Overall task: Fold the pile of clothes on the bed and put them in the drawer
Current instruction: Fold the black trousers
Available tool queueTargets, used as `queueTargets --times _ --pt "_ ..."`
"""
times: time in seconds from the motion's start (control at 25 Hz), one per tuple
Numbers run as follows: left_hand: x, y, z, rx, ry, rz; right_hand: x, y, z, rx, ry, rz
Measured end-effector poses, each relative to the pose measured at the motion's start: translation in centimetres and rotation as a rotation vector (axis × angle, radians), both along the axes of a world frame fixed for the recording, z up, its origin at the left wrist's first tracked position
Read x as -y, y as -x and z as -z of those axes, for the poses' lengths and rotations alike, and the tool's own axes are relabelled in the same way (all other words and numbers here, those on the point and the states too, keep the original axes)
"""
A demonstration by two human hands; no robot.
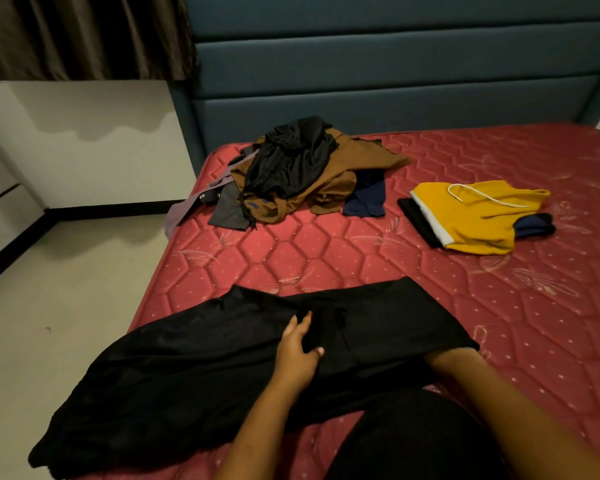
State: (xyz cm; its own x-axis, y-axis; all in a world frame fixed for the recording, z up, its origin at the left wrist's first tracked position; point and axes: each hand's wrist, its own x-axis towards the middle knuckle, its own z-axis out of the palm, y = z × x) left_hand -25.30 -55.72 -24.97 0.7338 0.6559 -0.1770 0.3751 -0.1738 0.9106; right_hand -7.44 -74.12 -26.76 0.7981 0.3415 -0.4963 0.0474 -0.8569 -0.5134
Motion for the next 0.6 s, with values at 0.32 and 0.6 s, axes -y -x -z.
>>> queueTargets --times 0.32,0.6 --pt "0.6 -2.5 1.2 -0.097 -0.239 0.084 -0.9 0.6 -1.3 0.014 0.321 -0.194" --pt "2.6 -2.0 0.1 -0.398 -0.799 0.008 -1.3 -0.3 -8.0 -0.077 0.082 -0.479"
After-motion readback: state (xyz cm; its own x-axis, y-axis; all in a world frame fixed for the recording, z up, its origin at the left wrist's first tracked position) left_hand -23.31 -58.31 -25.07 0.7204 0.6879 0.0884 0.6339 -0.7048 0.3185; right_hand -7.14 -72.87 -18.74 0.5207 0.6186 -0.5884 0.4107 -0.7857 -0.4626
